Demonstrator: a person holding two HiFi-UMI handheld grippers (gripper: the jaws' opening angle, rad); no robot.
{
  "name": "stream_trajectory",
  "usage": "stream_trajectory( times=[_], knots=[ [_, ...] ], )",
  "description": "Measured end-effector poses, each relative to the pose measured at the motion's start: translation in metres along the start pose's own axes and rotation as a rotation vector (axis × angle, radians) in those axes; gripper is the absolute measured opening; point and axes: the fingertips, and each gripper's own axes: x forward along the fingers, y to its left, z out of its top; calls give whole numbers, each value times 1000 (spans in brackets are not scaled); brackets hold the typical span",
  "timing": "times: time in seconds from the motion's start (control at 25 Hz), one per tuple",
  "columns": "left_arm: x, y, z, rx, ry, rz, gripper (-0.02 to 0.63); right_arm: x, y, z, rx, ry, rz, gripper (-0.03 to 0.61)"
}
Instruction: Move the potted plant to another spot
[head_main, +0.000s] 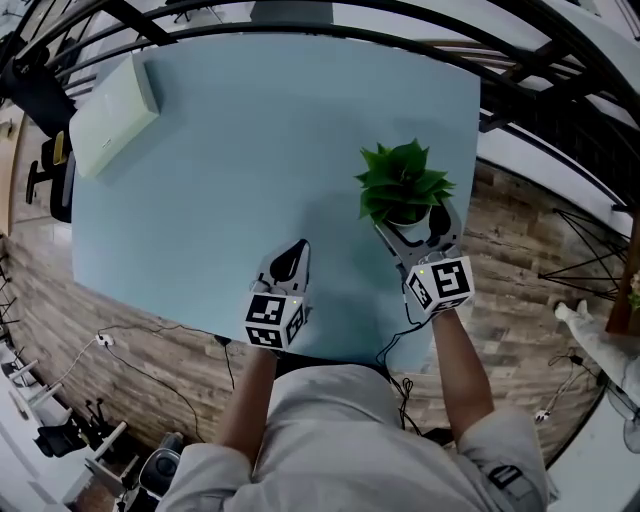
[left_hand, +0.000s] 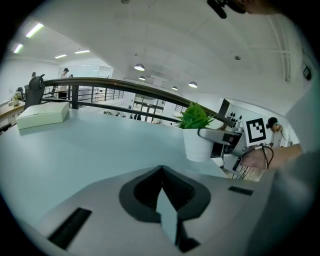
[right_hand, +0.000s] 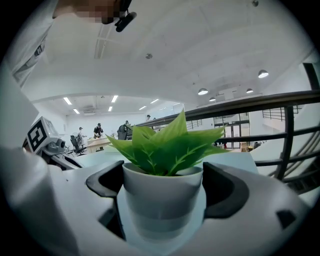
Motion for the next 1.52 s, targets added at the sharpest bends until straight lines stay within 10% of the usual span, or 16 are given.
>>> stream_trajectory(
  times=[1.52],
  knots=[
    [8,-12,-17,0,43,-43,12,19,-8,-43,-60,63,-57,494]
  ],
)
